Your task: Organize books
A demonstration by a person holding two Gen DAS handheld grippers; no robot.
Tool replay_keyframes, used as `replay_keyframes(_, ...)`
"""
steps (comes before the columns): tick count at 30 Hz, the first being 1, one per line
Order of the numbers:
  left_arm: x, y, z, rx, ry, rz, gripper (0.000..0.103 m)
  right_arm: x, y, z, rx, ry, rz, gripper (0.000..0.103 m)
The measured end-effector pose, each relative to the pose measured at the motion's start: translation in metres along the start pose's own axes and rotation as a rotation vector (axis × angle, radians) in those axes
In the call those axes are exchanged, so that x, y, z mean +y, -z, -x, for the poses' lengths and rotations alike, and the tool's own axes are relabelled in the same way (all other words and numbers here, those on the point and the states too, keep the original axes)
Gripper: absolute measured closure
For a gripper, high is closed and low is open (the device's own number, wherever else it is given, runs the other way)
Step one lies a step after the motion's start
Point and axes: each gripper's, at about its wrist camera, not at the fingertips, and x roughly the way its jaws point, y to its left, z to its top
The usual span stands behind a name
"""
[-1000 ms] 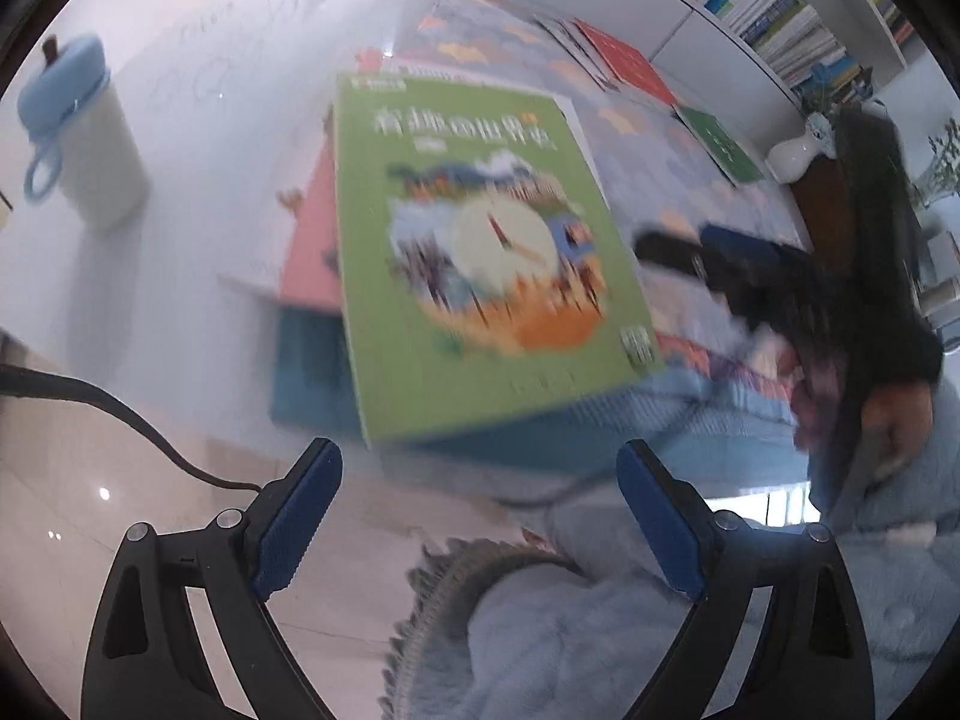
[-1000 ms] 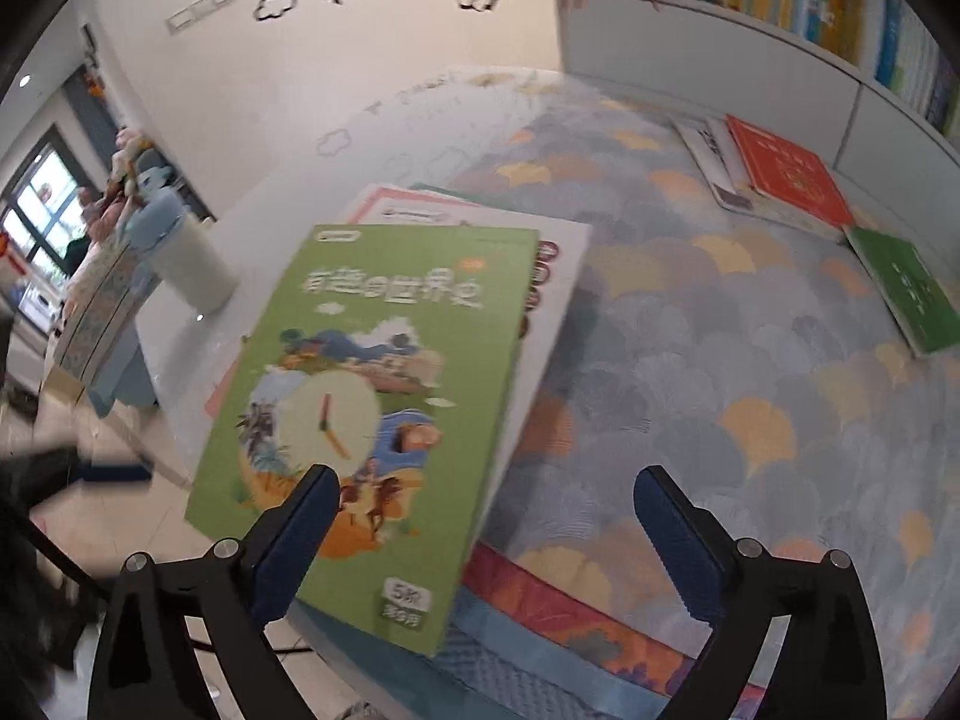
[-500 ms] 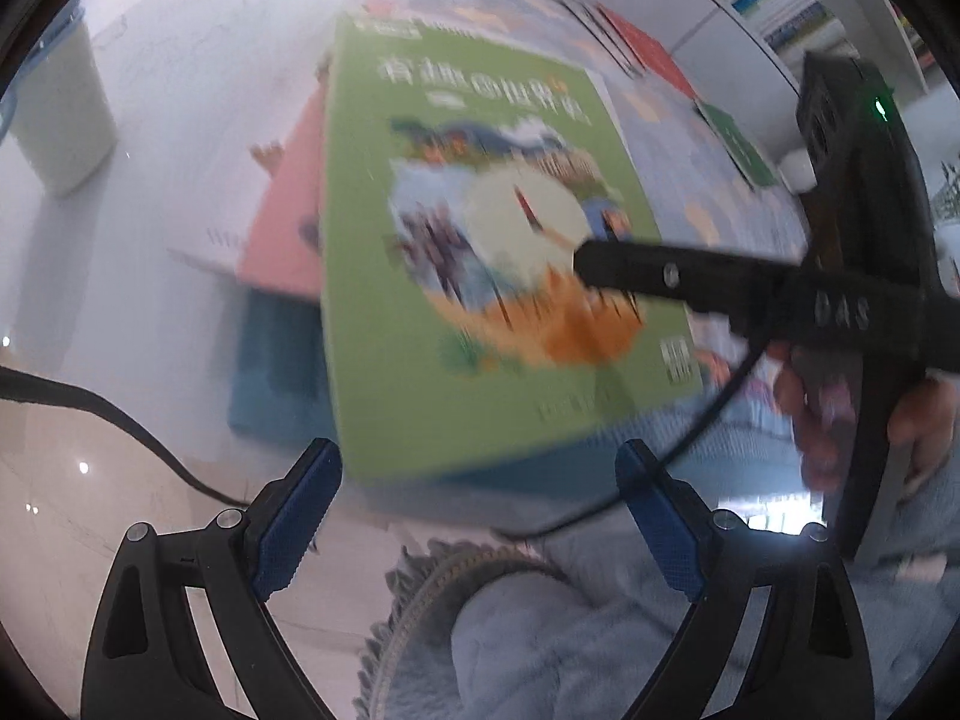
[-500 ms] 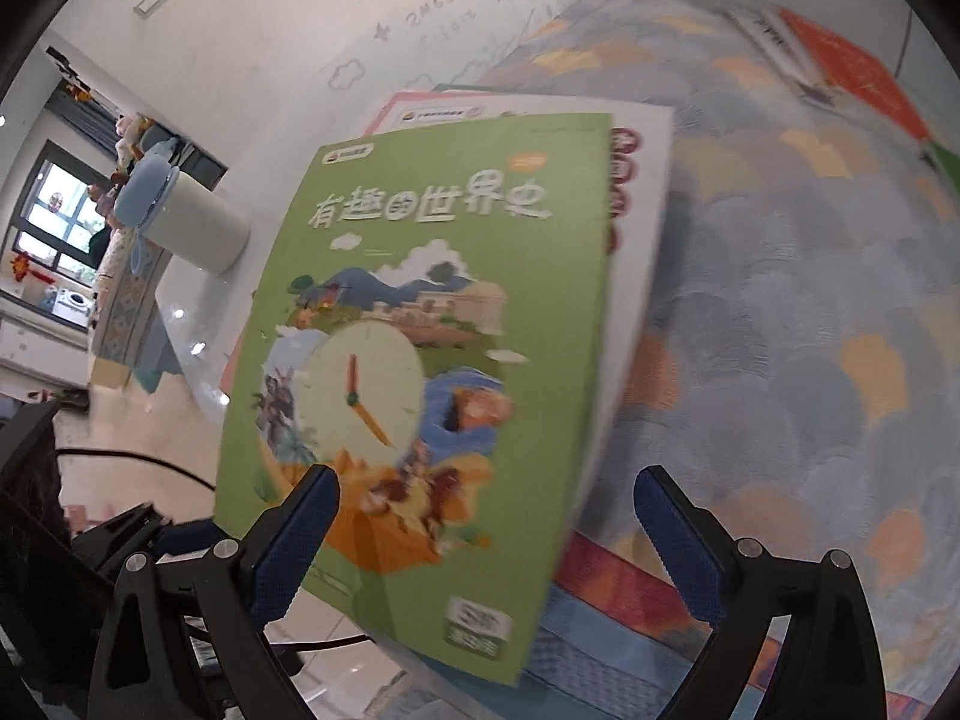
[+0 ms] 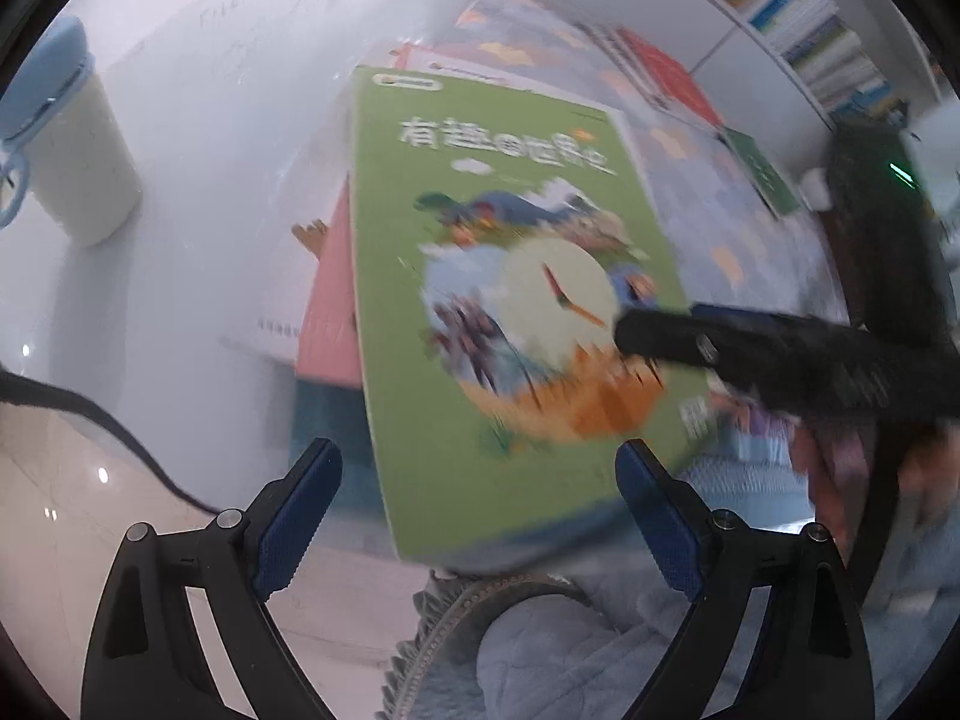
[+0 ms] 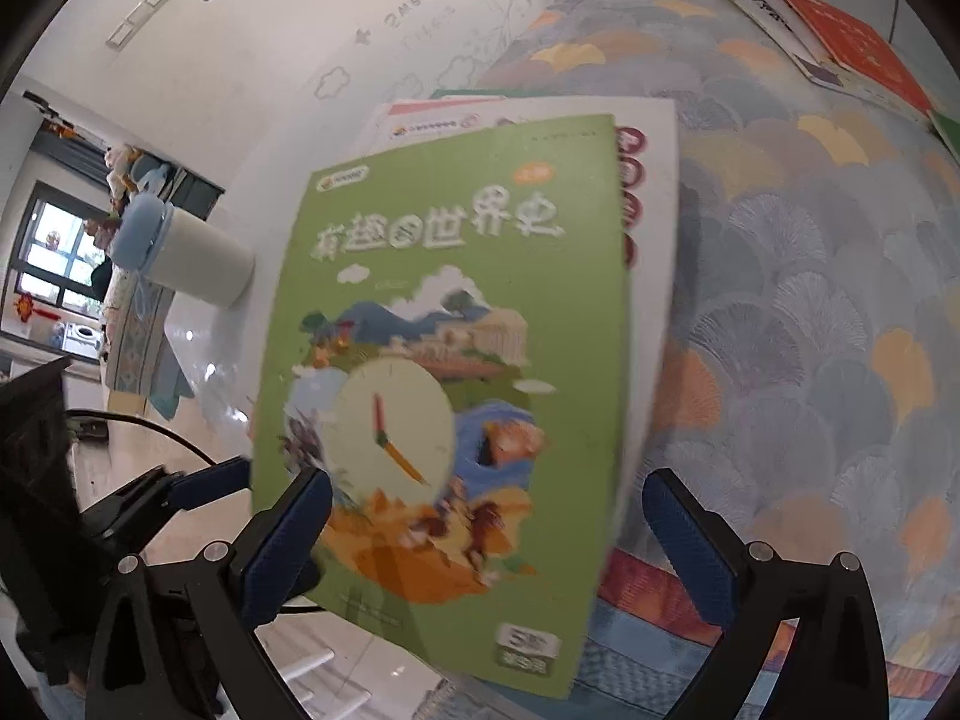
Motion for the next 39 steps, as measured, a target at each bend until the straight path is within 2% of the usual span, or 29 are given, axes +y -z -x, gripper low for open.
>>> replay_keyframes(6,-0.008,0.045,-0.002,0.021,0.032,0.042,0.011,-0.032,0.011,0.0,0.043,0.009,-0.07,0.0)
replay_keyframes(11,-0.011,0.061,-0.023,0.05,-0.01,0.096,0.012,-0.042,0.008,0.008,0.035,0.008,-0.075,0.0)
replay_keyframes(15,0.004,0.049,-0.028,0.01,0.015,0.21,0.012,-0.029,0.002,0.014,0.0,0.025,-0.005,0.0)
replay_keyframes(17,0.005,0.04,-0.029,-0.006,-0.006,0.228,0.012,-0.024,0.001,0.014,0.0,0.023,0.022,0.0)
replay_keyframes(23,-0.006,0.011,-0.033,0.004,-0.065,0.124,0.012,-0.003,-0.009,0.012,-0.034,0.047,0.1,0.0)
replay_keyframes(26,-0.009,-0.005,-0.031,-0.021,-0.115,0.109,0.012,0.01,-0.018,0.015,-0.041,-0.002,0.116,0.0)
replay_keyframes(29,0.009,-0.012,-0.021,-0.053,-0.154,0.186,0.012,0.025,-0.028,0.016,-0.077,-0.015,0.142,0.003)
replay_keyframes(31,0.021,-0.009,-0.012,-0.075,-0.184,0.246,0.012,0.025,-0.032,0.015,-0.05,-0.083,0.141,0.003)
replay_keyframes(34,0.033,0.0,0.002,-0.072,-0.142,0.298,0.012,0.02,-0.025,0.022,-0.022,-0.154,0.137,0.003)
replay_keyframes(36,0.023,0.007,0.018,-0.078,-0.11,0.277,0.012,0.008,-0.018,0.038,-0.066,-0.114,0.158,0.003)
replay_keyframes(39,-0.009,0.002,0.043,-0.091,-0.115,0.177,0.011,-0.011,-0.004,0.07,-0.144,-0.027,0.179,0.003)
